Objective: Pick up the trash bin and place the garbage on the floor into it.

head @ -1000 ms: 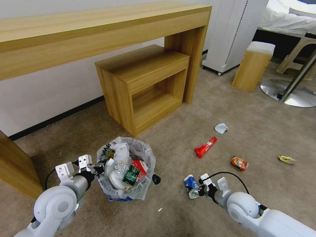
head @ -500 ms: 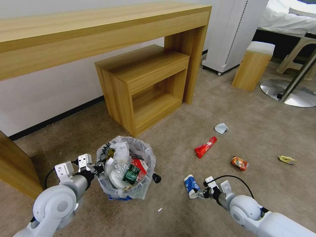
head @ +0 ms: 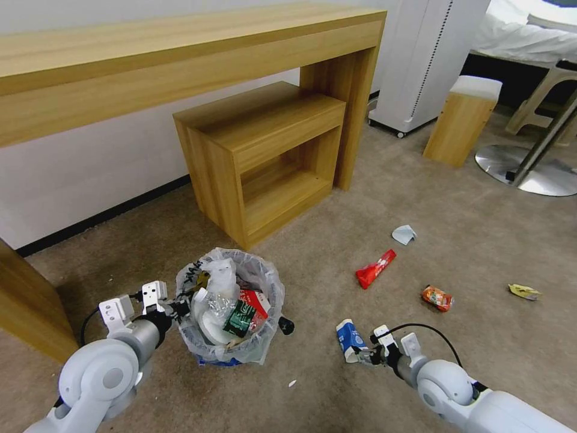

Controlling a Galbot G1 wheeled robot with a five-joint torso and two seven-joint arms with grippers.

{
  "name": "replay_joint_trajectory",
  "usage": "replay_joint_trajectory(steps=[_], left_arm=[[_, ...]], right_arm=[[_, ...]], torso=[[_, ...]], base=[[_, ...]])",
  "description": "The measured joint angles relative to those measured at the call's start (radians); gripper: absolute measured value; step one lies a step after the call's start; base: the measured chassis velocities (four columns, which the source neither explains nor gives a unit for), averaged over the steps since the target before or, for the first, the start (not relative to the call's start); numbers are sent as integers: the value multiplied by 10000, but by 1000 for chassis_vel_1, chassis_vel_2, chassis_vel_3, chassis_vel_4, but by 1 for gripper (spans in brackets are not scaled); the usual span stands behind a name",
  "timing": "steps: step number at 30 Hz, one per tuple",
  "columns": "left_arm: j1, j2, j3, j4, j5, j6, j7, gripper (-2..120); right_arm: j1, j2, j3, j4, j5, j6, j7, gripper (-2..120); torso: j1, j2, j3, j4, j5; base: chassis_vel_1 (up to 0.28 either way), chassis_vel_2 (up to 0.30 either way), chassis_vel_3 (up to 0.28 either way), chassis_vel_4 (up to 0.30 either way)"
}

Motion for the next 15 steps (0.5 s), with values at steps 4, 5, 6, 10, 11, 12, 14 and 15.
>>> replay_joint_trajectory(steps=[4,5,6,10,11,12,14,15], left_arm=[[35,-6,-23,-37,0,-12,0,0],[46,-10,-24,-49,0,-14,0,0],[53,-13,-24,-63,-1,-14,0,0],[72,-15,-30,-92,-3,-19,0,0],[86,-11,-41,-100,-5,-19,0,0],[97,-6,-55,-112,-8,-20,0,0],[102,-1,-62,-120,-12,-21,0,0],[118,23,-82,-151,-34,-23,0,0]], right_arm=[[58,44,-98,-106,-6,24,12,82],[96,70,-160,-163,-8,48,14,80],[141,114,-217,-230,-18,64,20,80],[262,273,-353,-470,-75,108,29,79],[272,309,-385,-538,-96,128,30,79],[274,341,-426,-613,-124,189,30,79],[277,355,-440,-648,-136,205,29,78],[309,416,-494,-764,-147,258,29,78]], torso=[[0,0,0,0,0],[0,0,0,0,-1],[0,0,0,0,-2],[0,0,0,0,0],[0,0,0,0,-1],[0,0,0,0,-1],[0,0,0,0,0],[0,0,0,-1,-1]], base=[[0,0,0,0],[0,0,0,0],[0,0,0,0],[0,0,0,0],[0,0,0,0],[0,0,0,0],[0,0,0,0],[0,0,0,0]])
